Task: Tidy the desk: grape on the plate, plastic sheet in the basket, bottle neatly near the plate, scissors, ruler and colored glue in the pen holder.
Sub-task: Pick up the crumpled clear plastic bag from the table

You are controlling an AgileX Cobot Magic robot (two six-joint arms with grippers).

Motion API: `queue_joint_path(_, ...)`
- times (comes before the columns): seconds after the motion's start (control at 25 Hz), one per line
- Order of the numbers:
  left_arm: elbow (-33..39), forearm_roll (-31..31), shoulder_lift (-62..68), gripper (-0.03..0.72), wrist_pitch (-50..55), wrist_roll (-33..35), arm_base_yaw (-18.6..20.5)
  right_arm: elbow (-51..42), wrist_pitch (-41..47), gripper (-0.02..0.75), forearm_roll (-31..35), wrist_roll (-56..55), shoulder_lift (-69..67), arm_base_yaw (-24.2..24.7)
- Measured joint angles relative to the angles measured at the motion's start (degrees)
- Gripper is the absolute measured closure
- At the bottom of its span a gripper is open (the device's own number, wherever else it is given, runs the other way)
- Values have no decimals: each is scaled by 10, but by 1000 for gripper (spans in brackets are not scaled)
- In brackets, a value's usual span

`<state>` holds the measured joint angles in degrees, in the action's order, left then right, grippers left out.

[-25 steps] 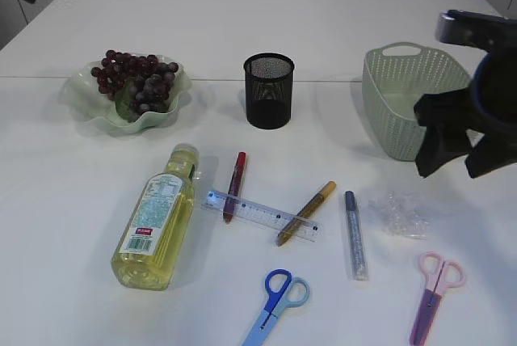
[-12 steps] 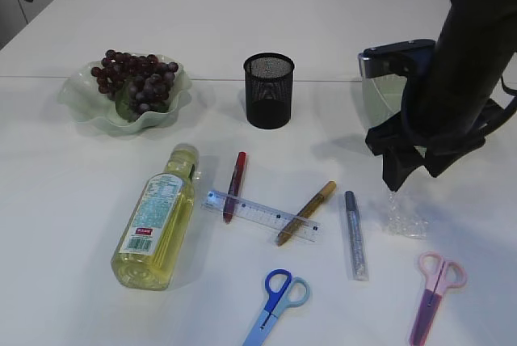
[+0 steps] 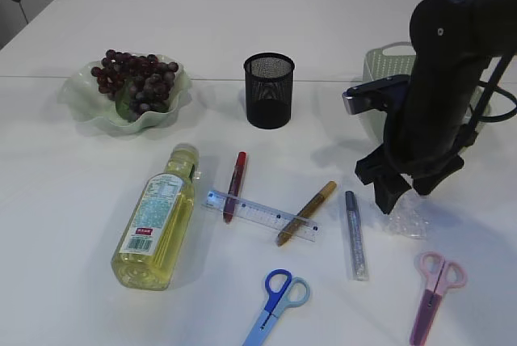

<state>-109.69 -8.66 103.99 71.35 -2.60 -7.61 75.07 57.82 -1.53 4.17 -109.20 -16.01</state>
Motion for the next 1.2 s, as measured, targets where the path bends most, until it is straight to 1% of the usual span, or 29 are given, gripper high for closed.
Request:
queue_joint_path(0.28, 0, 1, 0, 232, 1, 0, 0, 1, -30, 245, -2, 1, -27, 0)
queue_joint_path(0.64, 0, 2, 0, 231, 1, 0, 0, 2, -33, 246, -3, 2, -35, 0)
queue_joint_path(0.72, 0, 2, 0, 232, 1, 0, 0, 2, -33, 258, -3, 2, -35, 0)
queue_joint_path(1.0, 0, 2, -15, 249, 1, 1, 0, 2, -23, 351, -4, 2, -48, 0)
queue_joint_path(1.08, 0, 2, -27, 250, 2, 1, 0, 5, -22, 406, -4, 2, -50, 0)
queue_joint_path(1.2, 0, 4, -43, 251, 2, 1, 0, 11, -18, 555, -4, 0, -51, 0)
